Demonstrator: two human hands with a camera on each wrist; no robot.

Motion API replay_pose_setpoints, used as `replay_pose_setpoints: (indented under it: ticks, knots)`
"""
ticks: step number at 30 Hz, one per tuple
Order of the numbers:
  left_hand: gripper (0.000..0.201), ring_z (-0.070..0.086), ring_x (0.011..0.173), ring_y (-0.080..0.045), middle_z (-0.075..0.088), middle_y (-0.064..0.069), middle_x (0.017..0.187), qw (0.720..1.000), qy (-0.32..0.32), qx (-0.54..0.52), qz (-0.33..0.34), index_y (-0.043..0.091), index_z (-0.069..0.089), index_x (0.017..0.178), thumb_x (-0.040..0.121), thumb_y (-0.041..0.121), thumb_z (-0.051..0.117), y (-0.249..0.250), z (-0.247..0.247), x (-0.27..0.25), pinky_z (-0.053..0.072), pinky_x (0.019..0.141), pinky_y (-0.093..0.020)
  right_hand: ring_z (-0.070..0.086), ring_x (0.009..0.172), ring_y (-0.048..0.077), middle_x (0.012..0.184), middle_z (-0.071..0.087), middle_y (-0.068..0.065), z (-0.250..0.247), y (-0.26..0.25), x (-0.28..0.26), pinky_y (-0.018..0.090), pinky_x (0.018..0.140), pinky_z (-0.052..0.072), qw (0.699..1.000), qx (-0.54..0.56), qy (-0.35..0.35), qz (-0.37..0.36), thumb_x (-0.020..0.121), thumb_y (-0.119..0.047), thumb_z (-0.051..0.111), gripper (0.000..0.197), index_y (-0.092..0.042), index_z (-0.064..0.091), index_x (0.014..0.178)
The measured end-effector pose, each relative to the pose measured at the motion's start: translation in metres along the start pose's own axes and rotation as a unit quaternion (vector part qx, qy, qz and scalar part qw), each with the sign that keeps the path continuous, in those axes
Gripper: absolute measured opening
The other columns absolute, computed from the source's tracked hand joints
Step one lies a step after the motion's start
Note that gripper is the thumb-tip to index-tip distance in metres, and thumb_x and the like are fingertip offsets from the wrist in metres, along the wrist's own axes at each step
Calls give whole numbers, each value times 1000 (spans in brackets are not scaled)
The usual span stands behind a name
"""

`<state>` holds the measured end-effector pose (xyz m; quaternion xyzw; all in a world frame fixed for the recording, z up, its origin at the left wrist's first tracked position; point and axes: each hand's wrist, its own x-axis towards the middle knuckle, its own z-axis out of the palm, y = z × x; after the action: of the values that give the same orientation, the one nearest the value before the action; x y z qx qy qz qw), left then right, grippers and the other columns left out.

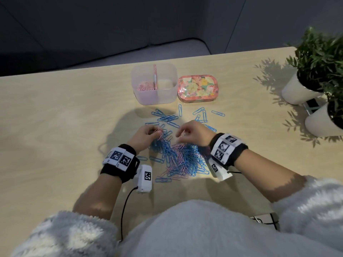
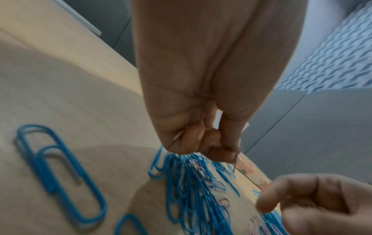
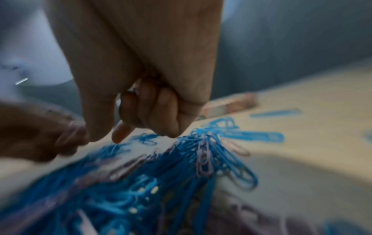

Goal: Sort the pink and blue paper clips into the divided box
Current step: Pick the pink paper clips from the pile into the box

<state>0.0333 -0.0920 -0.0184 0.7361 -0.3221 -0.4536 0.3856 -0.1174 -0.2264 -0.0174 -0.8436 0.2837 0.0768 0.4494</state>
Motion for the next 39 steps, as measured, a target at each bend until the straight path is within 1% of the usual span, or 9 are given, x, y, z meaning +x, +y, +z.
replay_pose_setpoints:
  ticks: [4, 10, 13, 18, 22, 27, 30, 34, 39]
  knots:
    - [20, 50, 44, 11, 54, 6, 71, 1000, 10, -2, -23, 8, 62, 107, 95, 12, 46, -2, -3, 1, 34, 43, -2, 59, 89, 17, 96, 68, 0, 9, -15, -6, 25, 73, 39, 978, -209, -14, -25, 80, -29, 67, 21, -23, 71, 99]
    - [18, 44, 61, -11, 55, 0, 74, 994, 75, 67, 40, 9, 64, 94, 94, 12, 47, 44, -27, 22, 36, 55, -15, 59, 92, 20, 98, 66, 2, 13, -12, -6, 25, 72, 36, 976, -213, -33, -20, 85, -26, 61, 16, -15, 67, 96]
    - [25, 55, 79, -21, 62, -10, 85, 978, 153, 119, 78, 9, 60, 70, 88, 12, 42, 73, -47, 48, 46, 72, -29, 50, 64, 1, 71, 54, -9, 5, -11, -5, 17, 61, 35, 994, -108, -29, -17, 85, -16, 60, 13, -6, 66, 91]
    - [31, 59, 108, -33, 66, -16, 114, 950, 259, 171, 35, 3, 67, 99, 89, 6, 38, 100, -62, 88, 47, 93, -35, 38, 35, -2, 55, 44, -3, -21, -25, -5, 7, 40, 28, 997, 80, -23, 4, 86, -4, 57, 12, -7, 59, 75]
    - [30, 59, 105, -40, 65, -24, 112, 942, 246, 227, -33, -6, 64, 100, 89, 6, 39, 104, -63, 106, 48, 87, -40, 33, 33, 3, 52, 40, 3, -42, -36, 3, 13, 36, 28, 974, 221, -15, 49, 92, -7, 49, 31, -14, 48, 62]
    - [27, 57, 103, -46, 59, -37, 108, 951, 205, 232, -23, -12, 59, 84, 86, -1, 35, 97, -64, 105, 46, 86, -46, 37, 35, 6, 48, 52, 1, -63, -61, 29, 14, 35, 31, 949, 301, -5, 88, 88, -3, 50, 20, 0, 57, 70]
    - [29, 60, 94, -37, 64, -26, 95, 959, 213, 183, 28, 4, 65, 81, 84, 3, 36, 87, -72, 91, 47, 83, -36, 39, 36, 6, 59, 52, 7, -66, -82, 56, 15, 32, 28, 935, 337, 37, 103, 88, 1, 49, 20, -4, 55, 70]
    - [30, 58, 107, -26, 66, -13, 113, 944, 281, 145, 98, 7, 67, 104, 87, 2, 43, 59, -66, 41, 45, 95, -31, 41, 35, 7, 60, 44, 7, -68, -114, 97, 15, 31, 25, 894, 420, 86, 130, 90, 6, 33, 26, -6, 50, 74]
    - [24, 60, 97, -25, 68, -10, 104, 962, 183, 193, 53, 9, 69, 97, 86, 4, 48, 4, -45, -15, 45, 85, -31, 32, 47, 16, 61, 33, 7, -54, -138, 131, 25, 47, 35, 844, 512, 108, 120, 89, 2, 29, 30, -11, 39, 65]
